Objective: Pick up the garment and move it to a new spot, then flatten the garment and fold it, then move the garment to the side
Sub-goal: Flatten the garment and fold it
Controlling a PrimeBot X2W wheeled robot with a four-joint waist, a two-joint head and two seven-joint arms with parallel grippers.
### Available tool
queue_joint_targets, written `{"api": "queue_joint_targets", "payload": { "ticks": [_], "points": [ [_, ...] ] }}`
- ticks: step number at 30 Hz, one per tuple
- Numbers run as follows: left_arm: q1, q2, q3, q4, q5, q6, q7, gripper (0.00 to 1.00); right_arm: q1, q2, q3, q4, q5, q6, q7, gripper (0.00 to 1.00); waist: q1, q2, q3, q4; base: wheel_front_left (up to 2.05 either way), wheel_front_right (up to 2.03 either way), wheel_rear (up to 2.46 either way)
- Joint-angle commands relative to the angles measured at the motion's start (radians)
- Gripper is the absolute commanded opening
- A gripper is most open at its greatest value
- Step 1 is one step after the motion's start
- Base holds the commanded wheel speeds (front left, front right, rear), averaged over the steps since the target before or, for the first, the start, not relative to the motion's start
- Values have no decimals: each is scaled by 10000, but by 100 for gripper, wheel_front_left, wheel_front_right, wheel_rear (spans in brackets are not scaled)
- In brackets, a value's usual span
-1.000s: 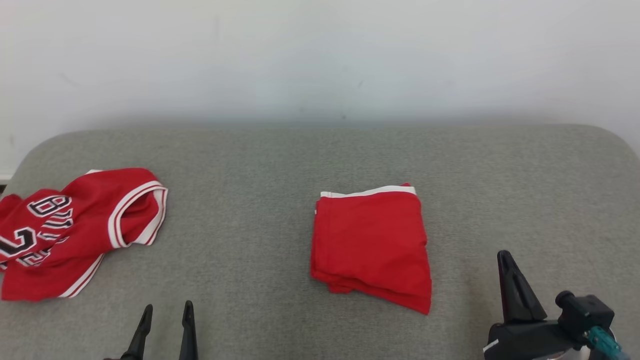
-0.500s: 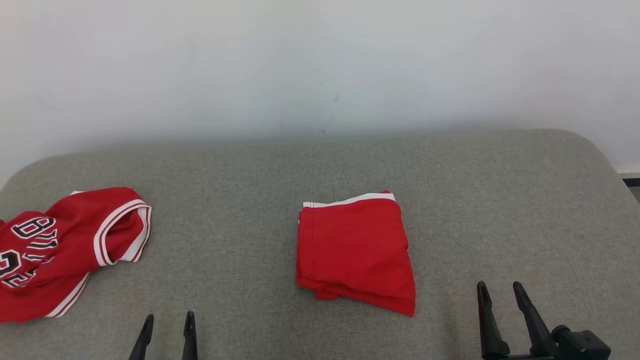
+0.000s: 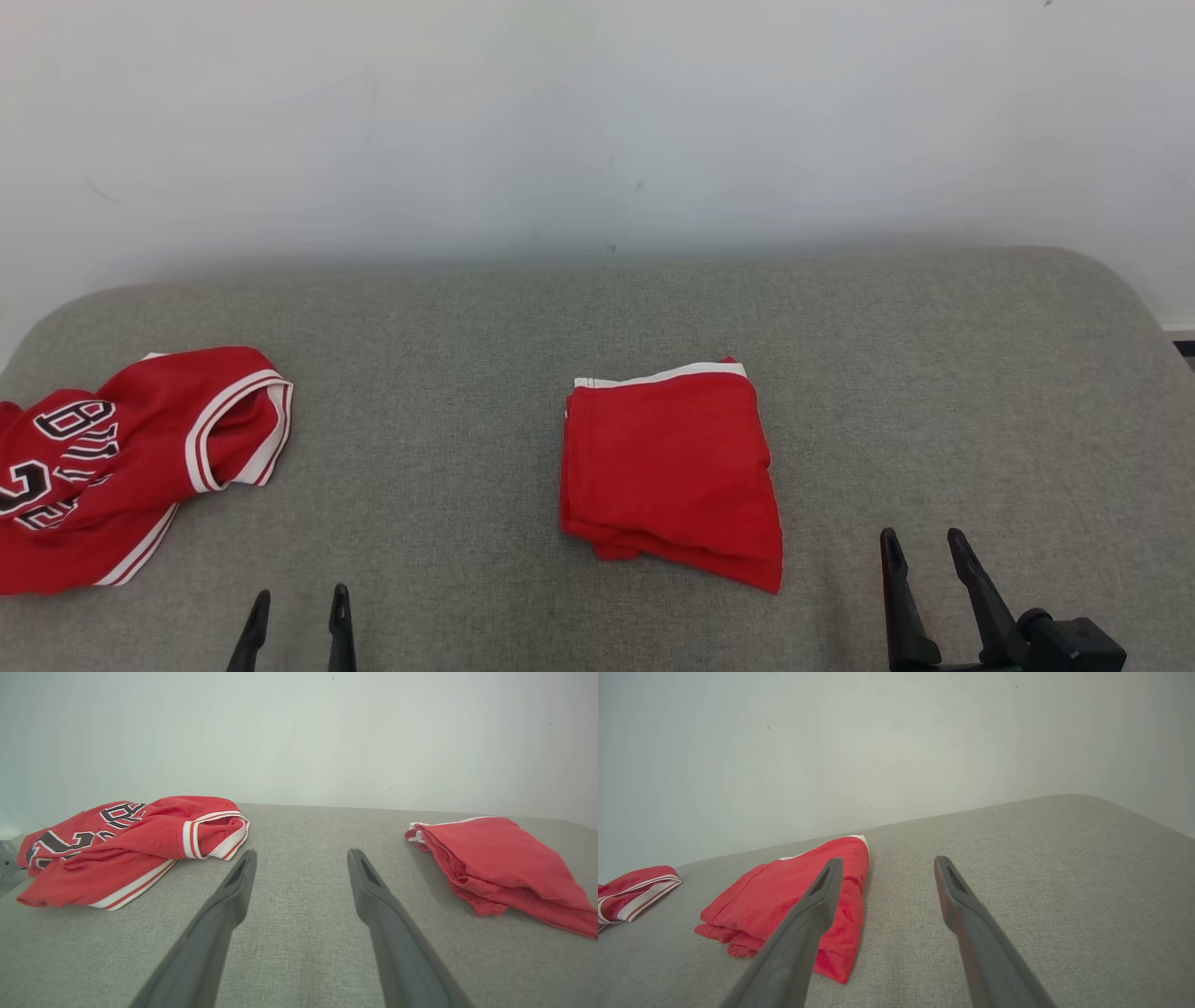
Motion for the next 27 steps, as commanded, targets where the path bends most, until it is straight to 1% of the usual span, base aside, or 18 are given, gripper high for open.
{"api": "queue_joint_targets", "payload": {
  "ticks": [1,4,8,27],
  "points": [
    [141,-4,105,-76,110,54,-13,100,-76,42,-9,-10,-92,-16,-12,100,0,0,8,19,0,0,0],
    [132,-4,236,-115,143,88,-13,100,-116,41,-21,12,-127,-16,-12,100,0,0,15,32,0,0,0],
    [95,-5,421,-112,239,-40,-13,100,-132,49,-53,47,-174,-16,-12,100,0,0,17,53,0,0,0],
    [119,-5,474,-27,326,-138,-13,100,-94,82,-119,203,-187,-16,-12,100,0,0,21,97,0,0,0]
  ]
}}
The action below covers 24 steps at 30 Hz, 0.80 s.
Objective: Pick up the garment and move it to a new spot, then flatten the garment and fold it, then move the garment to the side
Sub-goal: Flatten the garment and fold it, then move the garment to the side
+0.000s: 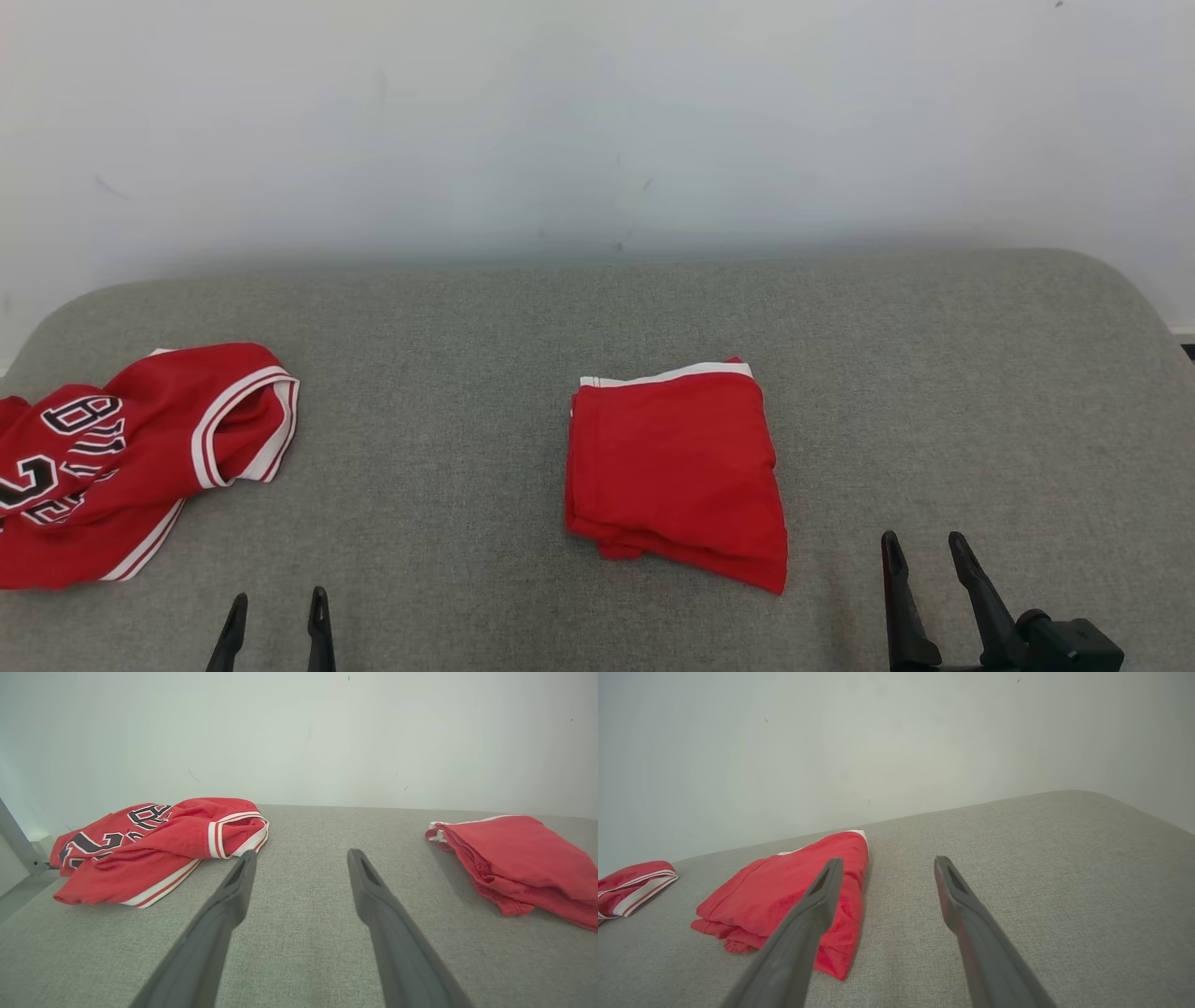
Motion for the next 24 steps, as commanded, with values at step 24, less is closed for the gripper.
{"api": "queue_joint_targets", "payload": {
  "ticks": [24],
  "points": [
    [44,-6,68,59,105,-128,-13,100,-18,52,13,79,-41,-16,-12,100,0,0,109,98,0,0,0]
  ]
}}
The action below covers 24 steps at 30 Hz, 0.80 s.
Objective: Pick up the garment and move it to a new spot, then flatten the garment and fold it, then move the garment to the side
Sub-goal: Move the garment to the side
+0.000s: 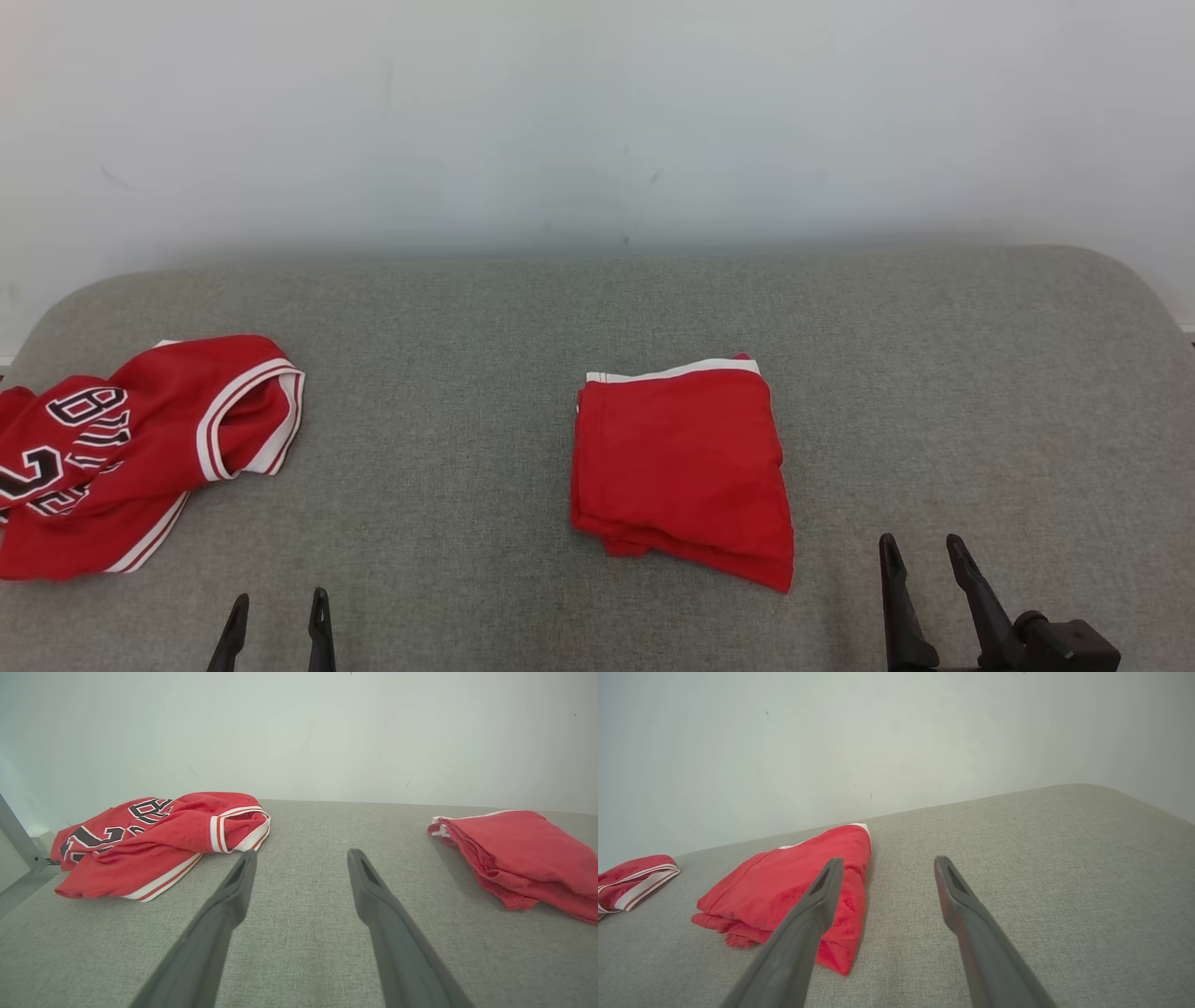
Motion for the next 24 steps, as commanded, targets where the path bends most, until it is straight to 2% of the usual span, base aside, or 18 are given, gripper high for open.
{"api": "queue_joint_targets", "payload": {
  "ticks": [1,7,14,17,24],
  "points": [
    [48,-7,18,18,68,2,-13,100,-15,28,4,13,-30,-16,-12,100,0,0,3,11,0,0,0],
    [20,-6,-11,46,54,-9,-13,100,-139,31,51,191,-6,-16,-14,100,0,0,18,69,0,0,0],
    [-79,-7,-150,92,40,-28,-13,100,-1172,37,388,1031,-93,-16,-12,100,0,0,103,191,0,0,0],
    [-204,-4,-170,142,75,-67,-13,100,-1920,37,626,1843,-116,-16,-12,100,0,0,197,285,0,0,0],
    [-436,-4,-471,112,62,-91,-13,100,-4124,-35,660,4647,-206,-16,6,100,0,0,655,635,0,0,0]
  ]
}}
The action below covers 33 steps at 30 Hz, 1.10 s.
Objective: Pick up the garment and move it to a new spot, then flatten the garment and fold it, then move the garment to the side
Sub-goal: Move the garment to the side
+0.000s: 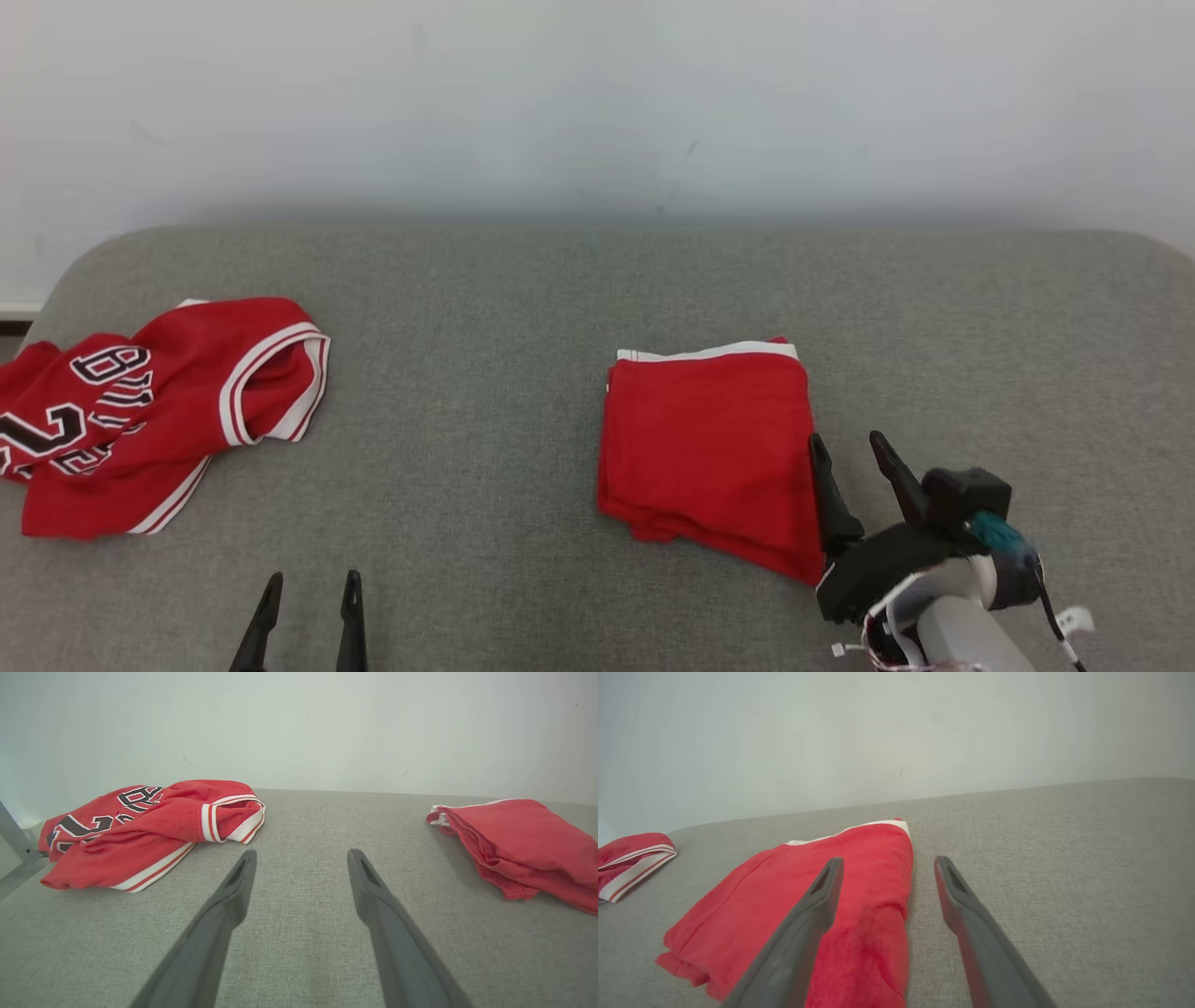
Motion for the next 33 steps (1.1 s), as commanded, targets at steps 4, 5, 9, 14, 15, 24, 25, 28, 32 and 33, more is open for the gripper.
{"api": "queue_joint_targets", "payload": {
  "ticks": [4,5,9,14,15,24,25,28,32,33],
  "points": [
    [-247,-4,-122,29,-25,35,-13,100,-1289,-116,-202,1778,115,-16,213,100,-1,-1,426,343,0,0,0],
    [-299,-4,-137,45,-39,43,-13,100,-1524,-115,-222,2133,132,-16,228,100,-1,-1,465,377,0,0,0],
    [-430,-5,-230,94,-121,47,-13,100,-2328,-95,-87,3449,164,-16,471,100,-1,-1,601,508,0,0,0],
    [-618,-4,-346,159,-195,61,-13,100,-2945,-113,49,4747,143,-16,776,100,-1,-1,690,661,0,0,0],
    [-616,-4,-362,152,-217,83,-13,100,-3015,-109,64,4949,168,-16,818,100,-1,-1,704,683,0,0,0],
    [-708,-4,-374,168,-338,145,-13,100,-3423,-44,365,5666,363,-16,927,0,-1,-1,783,722,0,0,0],
    [-720,-4,-372,179,-358,156,-13,100,-3442,-59,413,5705,377,-16,920,0,-1,-1,786,724,0,0,0],
    [-723,-6,-370,172,-403,195,-13,100,-3561,-338,569,5792,419,-18,898,0,-1,-1,786,725,0,0,0],
    [-742,-4,-299,88,-453,227,-13,100,-3759,-694,1007,5752,359,-18,855,0,-1,-1,875,645,0,0,0],
    [-746,-6,-275,46,-453,226,-13,100,-3824,-828,1146,5718,322,-18,827,0,-1,-1,931,605,0,0,0]
  ]
}}
